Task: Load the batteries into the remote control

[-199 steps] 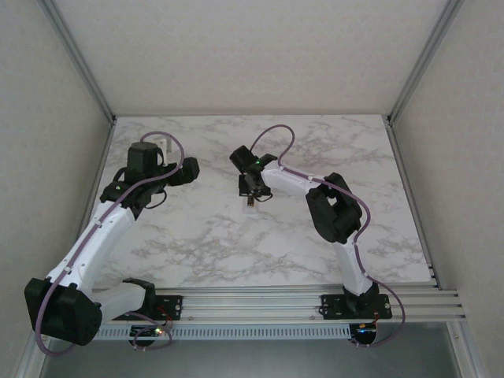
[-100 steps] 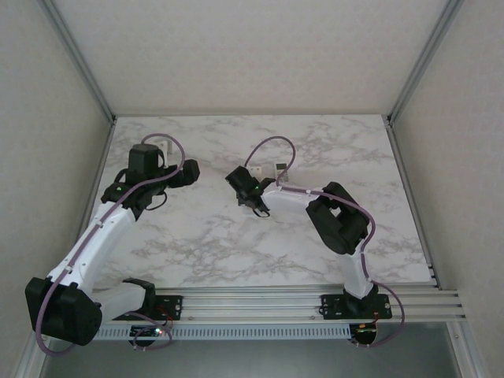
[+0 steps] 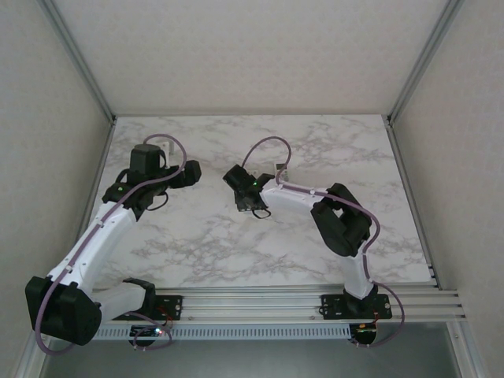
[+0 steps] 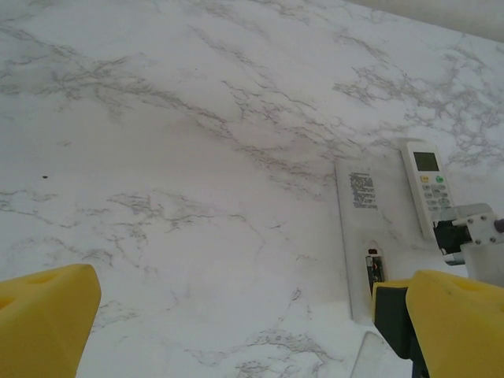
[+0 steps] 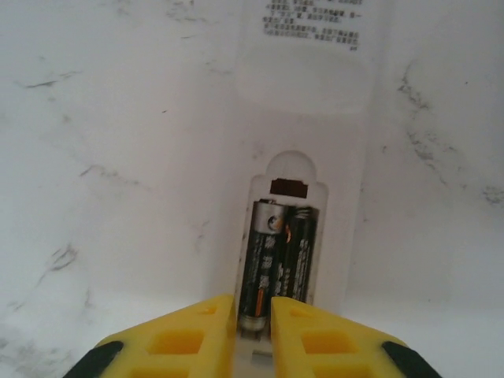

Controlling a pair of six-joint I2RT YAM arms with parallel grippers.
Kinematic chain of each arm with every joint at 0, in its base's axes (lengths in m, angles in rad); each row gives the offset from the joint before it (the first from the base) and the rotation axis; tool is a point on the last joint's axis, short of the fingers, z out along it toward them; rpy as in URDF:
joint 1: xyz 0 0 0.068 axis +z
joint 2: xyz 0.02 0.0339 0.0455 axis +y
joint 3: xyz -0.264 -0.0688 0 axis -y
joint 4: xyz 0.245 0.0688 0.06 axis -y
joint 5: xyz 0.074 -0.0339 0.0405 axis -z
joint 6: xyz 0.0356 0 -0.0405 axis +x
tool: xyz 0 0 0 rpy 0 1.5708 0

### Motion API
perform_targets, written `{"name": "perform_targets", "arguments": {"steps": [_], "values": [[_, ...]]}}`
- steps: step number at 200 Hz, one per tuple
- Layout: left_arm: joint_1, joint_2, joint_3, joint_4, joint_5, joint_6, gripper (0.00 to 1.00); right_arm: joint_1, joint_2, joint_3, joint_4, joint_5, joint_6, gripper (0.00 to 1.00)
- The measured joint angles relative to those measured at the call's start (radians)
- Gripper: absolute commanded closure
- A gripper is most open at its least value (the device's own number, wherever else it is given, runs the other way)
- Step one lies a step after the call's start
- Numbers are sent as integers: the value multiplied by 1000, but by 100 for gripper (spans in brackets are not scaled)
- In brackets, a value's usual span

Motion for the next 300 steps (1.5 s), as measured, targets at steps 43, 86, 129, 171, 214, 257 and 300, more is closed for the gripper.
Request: {"name": "perform_targets", "arguments": {"steps": [43, 86, 129, 171, 214, 257, 300], "values": [[0, 0, -3, 2, 3, 0, 0, -6, -166, -51, -64, -95, 90, 50], [-1, 4, -13, 2, 4, 0, 0, 51, -174, -58, -222, -148, 191, 27], [-27, 28, -13, 9, 8, 0, 1, 79, -47, 73, -362, -173, 221, 8], [-46, 34, -13, 9, 6, 7, 0, 76, 72, 161, -399, -185, 236, 12], [-62, 47, -13, 8, 3, 19, 1, 67, 119, 163, -395, -196, 225, 36], [-62, 51, -12, 8, -2, 24, 0, 51, 119, 147, -354, -205, 230, 46], [-62, 51, -11, 8, -5, 27, 1, 39, 116, 113, -335, -215, 232, 62]]}}
